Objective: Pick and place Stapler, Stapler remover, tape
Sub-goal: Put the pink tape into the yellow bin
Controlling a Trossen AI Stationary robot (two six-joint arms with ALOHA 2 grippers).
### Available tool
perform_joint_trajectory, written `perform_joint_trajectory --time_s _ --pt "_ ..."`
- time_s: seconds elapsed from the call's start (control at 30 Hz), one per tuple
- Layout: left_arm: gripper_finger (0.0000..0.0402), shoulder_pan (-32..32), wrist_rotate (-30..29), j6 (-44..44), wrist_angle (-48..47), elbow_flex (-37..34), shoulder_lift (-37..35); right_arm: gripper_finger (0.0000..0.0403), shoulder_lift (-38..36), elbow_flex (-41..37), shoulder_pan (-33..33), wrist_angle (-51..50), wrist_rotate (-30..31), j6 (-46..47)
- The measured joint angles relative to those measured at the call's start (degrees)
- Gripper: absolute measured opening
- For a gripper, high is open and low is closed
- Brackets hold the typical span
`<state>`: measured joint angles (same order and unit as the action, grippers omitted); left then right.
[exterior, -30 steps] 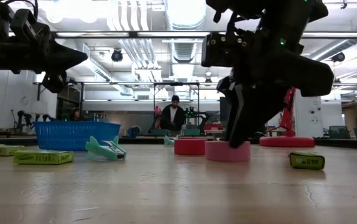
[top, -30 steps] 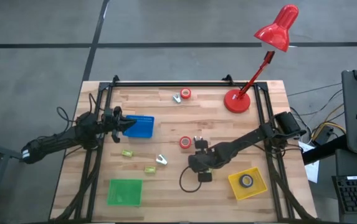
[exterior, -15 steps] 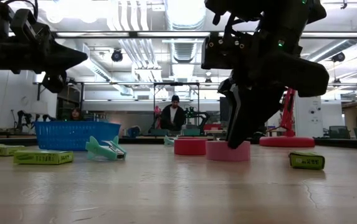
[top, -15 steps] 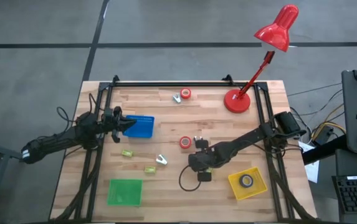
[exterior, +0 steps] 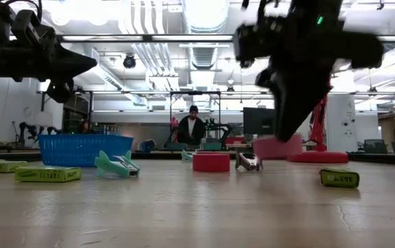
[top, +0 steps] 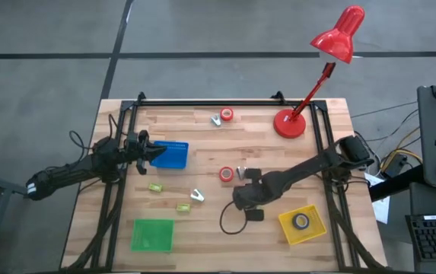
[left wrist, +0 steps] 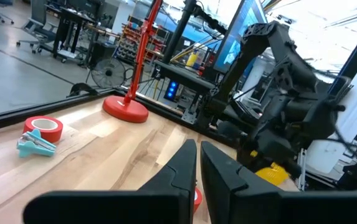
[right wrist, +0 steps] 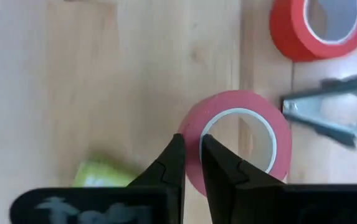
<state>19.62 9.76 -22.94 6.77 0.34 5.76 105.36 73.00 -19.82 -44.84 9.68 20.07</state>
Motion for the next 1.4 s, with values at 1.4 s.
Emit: perform_joint_trajectory --time_s 1.4 --pt "0.0026 0.00 0.00 0.00 -0.05 0.00 0.04 0.0030 -19.78 -18.05 -34.22 -7.22 -2.05 70.97"
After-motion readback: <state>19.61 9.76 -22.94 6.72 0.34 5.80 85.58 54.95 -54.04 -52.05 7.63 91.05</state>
